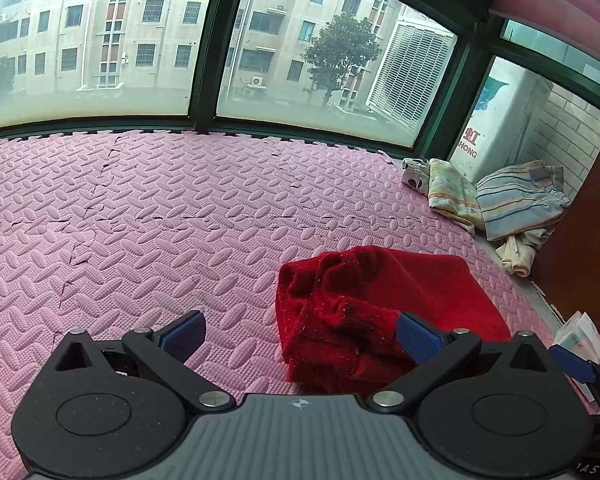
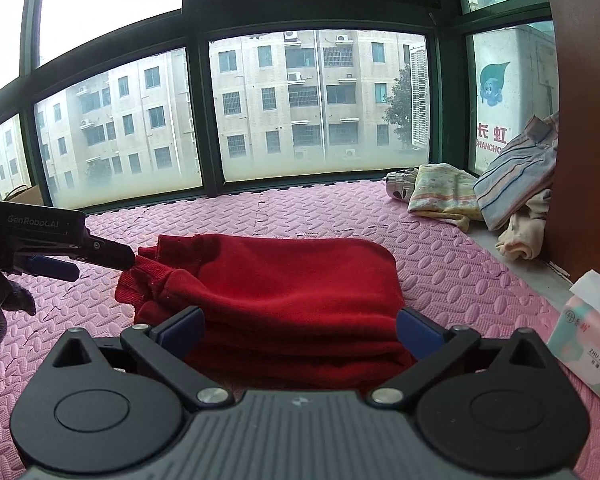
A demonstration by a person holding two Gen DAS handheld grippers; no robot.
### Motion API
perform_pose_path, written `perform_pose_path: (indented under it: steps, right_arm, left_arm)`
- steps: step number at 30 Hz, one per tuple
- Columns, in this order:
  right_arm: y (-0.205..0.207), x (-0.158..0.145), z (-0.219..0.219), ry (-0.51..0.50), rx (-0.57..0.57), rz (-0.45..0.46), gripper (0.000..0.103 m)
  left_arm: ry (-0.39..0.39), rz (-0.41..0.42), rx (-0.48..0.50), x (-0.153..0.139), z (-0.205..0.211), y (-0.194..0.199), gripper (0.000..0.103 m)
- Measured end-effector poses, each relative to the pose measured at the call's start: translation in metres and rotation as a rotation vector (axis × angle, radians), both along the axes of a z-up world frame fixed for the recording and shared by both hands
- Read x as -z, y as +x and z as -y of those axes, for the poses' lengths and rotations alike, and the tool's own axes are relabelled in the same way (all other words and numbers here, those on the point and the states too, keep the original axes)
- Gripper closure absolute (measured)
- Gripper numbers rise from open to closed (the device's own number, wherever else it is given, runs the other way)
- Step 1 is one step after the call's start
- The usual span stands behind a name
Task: Fold clothes
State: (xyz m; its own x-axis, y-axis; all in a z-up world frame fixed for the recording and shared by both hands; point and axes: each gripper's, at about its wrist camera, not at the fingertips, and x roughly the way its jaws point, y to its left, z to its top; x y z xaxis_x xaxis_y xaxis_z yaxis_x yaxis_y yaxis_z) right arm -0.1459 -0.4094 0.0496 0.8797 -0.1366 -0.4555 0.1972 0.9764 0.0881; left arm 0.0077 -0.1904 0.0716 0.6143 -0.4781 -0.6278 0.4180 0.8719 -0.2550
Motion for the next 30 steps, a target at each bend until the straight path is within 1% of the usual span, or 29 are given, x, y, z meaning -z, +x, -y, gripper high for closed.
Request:
perform_pose_path:
  steps: [4,9,15,20,30]
  right_arm:
    - [-0.005,-0.002,-0.006,-0.003,-0.008,0.006,0.000]
    - [-0.007,-0.001,-0.008,0.001,0.003,-0.008,0.000]
    - [-0.010,0.002,-0.010,0.011,0.022,-0.022,0.000]
    - [-0.013,0.003,-0.012,0.016,0.034,-0.028,0.000]
    - [-0.013,0.003,-0.015,0.009,0.051,-0.041,0.000]
  left_arm:
    - [0.007,0.003,-0.007,-0.001,-0.004,-0.011,0.000]
    - [0.051,0.024,0.005,-0.001,-0.002,-0.025,0.000]
    - [0.076,0.044,-0.001,-0.001,0.000,-0.039,0.000]
    - [0.113,0.055,0.008,0.002,0.003,-0.048,0.000]
    - [0.139,0.056,0.022,0.005,0.008,-0.060,0.000]
